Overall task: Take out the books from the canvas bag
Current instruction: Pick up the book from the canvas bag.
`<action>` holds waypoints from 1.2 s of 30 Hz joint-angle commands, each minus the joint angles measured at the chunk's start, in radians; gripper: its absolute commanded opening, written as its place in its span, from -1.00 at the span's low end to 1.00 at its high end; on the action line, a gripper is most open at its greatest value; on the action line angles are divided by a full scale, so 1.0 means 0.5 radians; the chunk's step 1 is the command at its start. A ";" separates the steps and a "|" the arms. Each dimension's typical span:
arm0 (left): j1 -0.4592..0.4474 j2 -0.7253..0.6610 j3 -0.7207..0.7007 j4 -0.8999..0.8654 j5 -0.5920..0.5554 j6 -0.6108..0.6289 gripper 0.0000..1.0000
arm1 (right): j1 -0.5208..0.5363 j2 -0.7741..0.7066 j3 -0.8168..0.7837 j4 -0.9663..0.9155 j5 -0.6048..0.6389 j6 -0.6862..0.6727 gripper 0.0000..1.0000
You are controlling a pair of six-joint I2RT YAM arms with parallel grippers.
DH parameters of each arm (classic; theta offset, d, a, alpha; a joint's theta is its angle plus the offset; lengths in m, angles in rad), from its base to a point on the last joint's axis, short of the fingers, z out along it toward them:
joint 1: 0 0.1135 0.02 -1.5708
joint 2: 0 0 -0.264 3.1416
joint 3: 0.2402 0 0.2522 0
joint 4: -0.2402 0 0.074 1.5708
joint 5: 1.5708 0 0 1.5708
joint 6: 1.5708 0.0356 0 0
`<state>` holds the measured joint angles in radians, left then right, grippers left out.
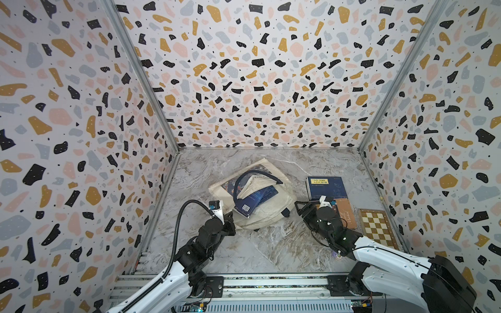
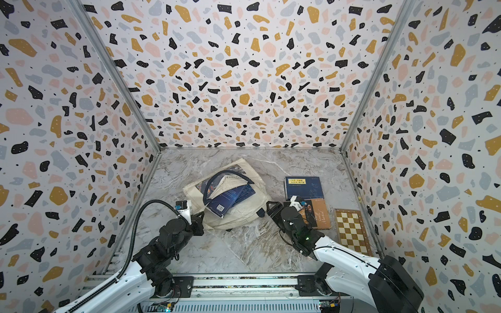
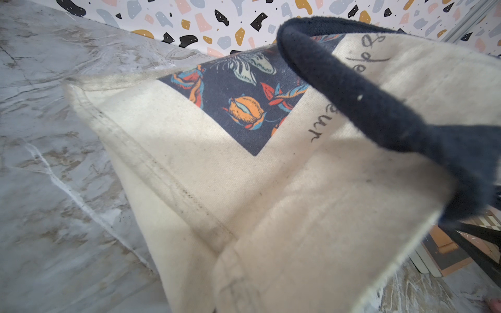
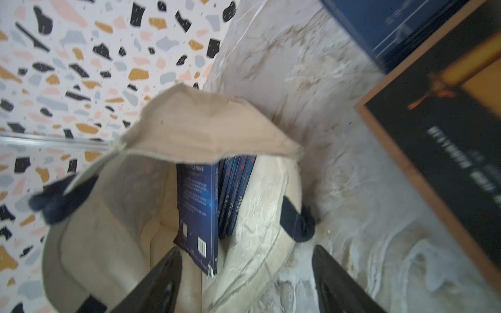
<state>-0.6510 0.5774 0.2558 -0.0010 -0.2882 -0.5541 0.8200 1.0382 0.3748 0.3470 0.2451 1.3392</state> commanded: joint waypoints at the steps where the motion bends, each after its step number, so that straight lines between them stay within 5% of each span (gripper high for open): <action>1: 0.000 -0.019 0.035 0.052 0.000 0.007 -1.00 | 0.127 0.109 0.040 0.221 0.131 -0.191 0.51; 22: 0.001 -0.085 0.010 0.054 0.006 0.025 -1.00 | 0.310 1.488 0.819 0.781 -0.006 -0.470 0.47; 36: -0.002 -0.085 0.017 0.048 0.000 0.028 -1.00 | 0.193 1.873 1.047 1.100 -0.270 -0.491 0.24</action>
<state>-0.6510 0.5442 0.2558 -0.0105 -0.2878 -0.5499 0.9138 1.9850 0.8520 0.8528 0.1337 1.1168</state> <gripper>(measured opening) 0.047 0.626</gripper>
